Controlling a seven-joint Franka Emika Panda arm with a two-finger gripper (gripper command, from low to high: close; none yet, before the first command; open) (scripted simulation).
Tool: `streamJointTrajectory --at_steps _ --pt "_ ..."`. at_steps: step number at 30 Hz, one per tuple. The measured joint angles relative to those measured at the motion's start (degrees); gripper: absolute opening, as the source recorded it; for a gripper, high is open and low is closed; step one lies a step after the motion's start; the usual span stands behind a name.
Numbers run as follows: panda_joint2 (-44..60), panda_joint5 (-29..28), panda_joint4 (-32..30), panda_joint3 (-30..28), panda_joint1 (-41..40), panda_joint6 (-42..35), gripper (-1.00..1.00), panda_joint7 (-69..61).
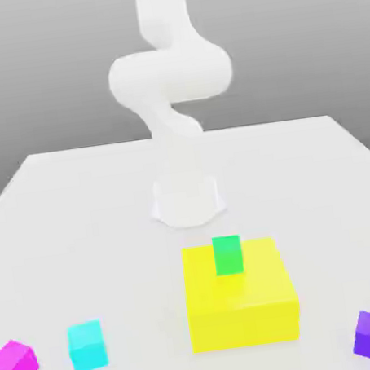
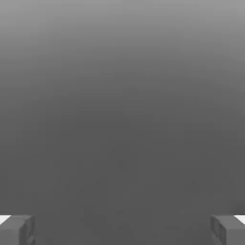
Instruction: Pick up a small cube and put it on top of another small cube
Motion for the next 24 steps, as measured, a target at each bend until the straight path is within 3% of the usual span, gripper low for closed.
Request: streamJointTrajectory --at_steps 12,18,24 --pt "25.0 0.1 -7.4 -11.0 0.0 11.9 0.00 -17.4" --pt "37.7 3.8 -11.0 -15.0 -1.9 17.8 0.00 -28.6" --pt "50.5 8.9 -14.3 -14.7 -6.2 23.7 0.00 -40.4"
